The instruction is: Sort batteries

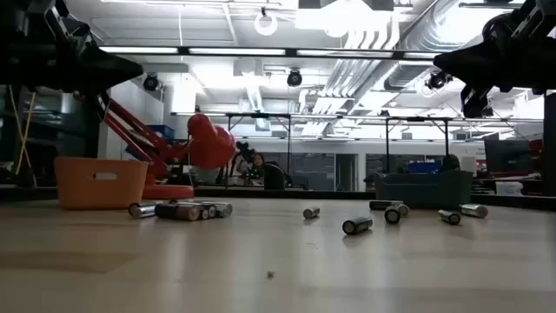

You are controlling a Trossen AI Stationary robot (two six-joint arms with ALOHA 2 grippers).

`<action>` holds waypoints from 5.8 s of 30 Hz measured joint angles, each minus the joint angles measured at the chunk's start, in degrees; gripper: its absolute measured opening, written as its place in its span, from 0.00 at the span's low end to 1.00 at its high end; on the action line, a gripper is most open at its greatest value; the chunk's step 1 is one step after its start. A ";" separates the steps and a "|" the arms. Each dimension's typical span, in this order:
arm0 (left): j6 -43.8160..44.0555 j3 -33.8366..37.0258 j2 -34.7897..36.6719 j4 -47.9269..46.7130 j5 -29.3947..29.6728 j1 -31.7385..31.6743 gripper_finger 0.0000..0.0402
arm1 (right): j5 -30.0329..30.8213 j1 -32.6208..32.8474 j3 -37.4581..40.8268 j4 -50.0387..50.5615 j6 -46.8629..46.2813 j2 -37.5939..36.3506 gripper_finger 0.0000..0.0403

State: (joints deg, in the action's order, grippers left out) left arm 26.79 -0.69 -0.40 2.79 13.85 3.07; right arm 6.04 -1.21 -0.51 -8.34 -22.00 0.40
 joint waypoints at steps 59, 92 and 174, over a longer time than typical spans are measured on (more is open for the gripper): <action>0.02 0.00 0.00 0.00 0.00 0.00 0.00 | 0.00 0.00 0.02 0.00 0.00 0.00 0.00; 2.35 -17.77 -23.03 30.73 5.45 3.71 0.00 | 0.00 -0.01 0.00 0.04 0.00 0.01 0.00; -11.45 -50.64 -49.81 -3.17 -1.25 -2.40 0.00 | 1.43 7.26 -39.24 45.31 -63.68 88.53 0.46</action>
State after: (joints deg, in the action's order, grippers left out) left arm 15.33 -51.33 -50.22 -0.38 12.60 0.67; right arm 7.47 6.04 -39.75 36.97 -85.68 88.93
